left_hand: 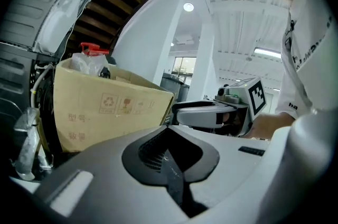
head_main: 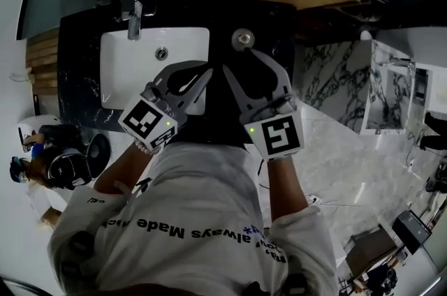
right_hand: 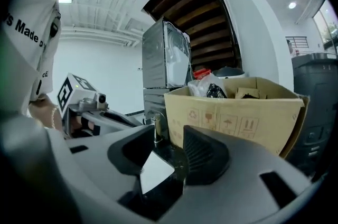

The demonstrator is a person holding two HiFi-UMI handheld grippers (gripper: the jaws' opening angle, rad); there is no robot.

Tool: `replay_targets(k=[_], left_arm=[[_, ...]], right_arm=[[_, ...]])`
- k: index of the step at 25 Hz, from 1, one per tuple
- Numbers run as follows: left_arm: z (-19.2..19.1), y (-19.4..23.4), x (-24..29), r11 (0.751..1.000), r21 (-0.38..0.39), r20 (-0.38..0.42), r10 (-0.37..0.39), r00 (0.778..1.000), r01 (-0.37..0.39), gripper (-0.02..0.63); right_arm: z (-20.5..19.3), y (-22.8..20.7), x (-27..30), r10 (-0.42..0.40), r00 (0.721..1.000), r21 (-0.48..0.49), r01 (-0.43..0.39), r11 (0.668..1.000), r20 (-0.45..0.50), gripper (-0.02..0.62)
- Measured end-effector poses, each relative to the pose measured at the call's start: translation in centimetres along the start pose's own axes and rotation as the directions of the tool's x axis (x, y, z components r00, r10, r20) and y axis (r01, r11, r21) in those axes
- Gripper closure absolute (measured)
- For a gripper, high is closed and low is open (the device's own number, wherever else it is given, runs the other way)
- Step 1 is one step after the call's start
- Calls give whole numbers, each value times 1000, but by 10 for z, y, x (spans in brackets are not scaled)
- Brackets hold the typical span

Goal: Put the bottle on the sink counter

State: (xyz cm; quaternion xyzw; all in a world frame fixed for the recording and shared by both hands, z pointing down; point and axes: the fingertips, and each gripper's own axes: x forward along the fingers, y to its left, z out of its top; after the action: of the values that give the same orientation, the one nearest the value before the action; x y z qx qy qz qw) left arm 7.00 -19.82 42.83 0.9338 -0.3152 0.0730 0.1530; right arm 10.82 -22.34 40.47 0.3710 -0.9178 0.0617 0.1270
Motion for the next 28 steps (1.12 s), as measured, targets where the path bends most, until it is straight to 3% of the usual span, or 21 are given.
replay_targets(k=[6, 11, 21, 28], left_arm=[[44, -27, -27, 1000, 19, 70, -15, 997, 14, 603], [75, -48, -45, 998, 45, 123, -38, 992, 32, 603], [119, -69, -67, 994, 100, 191, -65, 980, 46, 603], [130, -78, -75, 991, 120, 204, -88, 975, 64, 603]], right_arm=[[38, 25, -29, 14, 999, 41, -16, 999, 35, 494], [69, 40, -48, 18, 997, 18, -19, 1000, 72, 540], [113, 66, -71, 48, 993, -17, -46, 999, 105, 571], [128, 80, -80, 54, 992, -40, -50, 998, 112, 581]])
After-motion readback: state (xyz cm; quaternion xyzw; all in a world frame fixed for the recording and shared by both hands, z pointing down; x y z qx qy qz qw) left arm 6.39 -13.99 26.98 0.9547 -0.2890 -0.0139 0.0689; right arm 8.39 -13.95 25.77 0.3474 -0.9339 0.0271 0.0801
